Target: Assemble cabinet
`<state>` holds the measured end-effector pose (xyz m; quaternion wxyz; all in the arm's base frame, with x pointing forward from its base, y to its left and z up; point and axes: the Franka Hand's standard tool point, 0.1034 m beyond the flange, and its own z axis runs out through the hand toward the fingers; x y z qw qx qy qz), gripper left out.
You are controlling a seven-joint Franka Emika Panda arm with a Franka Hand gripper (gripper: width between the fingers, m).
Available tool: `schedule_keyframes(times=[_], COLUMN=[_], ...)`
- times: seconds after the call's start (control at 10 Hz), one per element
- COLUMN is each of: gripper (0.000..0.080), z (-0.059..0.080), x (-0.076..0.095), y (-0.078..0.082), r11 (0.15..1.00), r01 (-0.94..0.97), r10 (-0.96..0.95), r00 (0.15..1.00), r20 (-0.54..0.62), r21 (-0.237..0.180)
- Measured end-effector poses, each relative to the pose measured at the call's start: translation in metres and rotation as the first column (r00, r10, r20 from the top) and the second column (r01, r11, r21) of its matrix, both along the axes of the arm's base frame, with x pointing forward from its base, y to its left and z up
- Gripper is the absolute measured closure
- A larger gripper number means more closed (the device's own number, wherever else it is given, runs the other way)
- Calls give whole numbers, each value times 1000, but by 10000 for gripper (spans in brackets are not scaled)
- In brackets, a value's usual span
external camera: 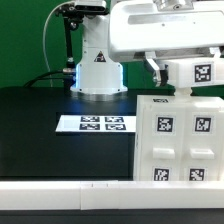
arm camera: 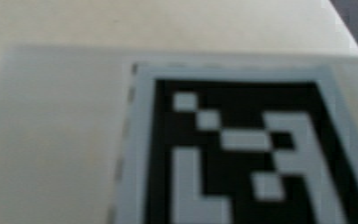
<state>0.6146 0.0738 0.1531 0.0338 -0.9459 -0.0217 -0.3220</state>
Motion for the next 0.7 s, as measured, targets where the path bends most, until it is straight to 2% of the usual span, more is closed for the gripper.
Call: schedule_keyframes(times=[0.3, 0.5, 0.7], gripper=[243, 243, 243], z=[-7, -10, -10], x=[-7, -7, -5], y=[-5, 2, 2], r11=[1000, 1000, 1000], r01=[5, 4, 4], r10=[-5, -4, -4], r00=[1000, 1000, 1000], r20=[-17, -1, 14], r21=[-6, -7, -11])
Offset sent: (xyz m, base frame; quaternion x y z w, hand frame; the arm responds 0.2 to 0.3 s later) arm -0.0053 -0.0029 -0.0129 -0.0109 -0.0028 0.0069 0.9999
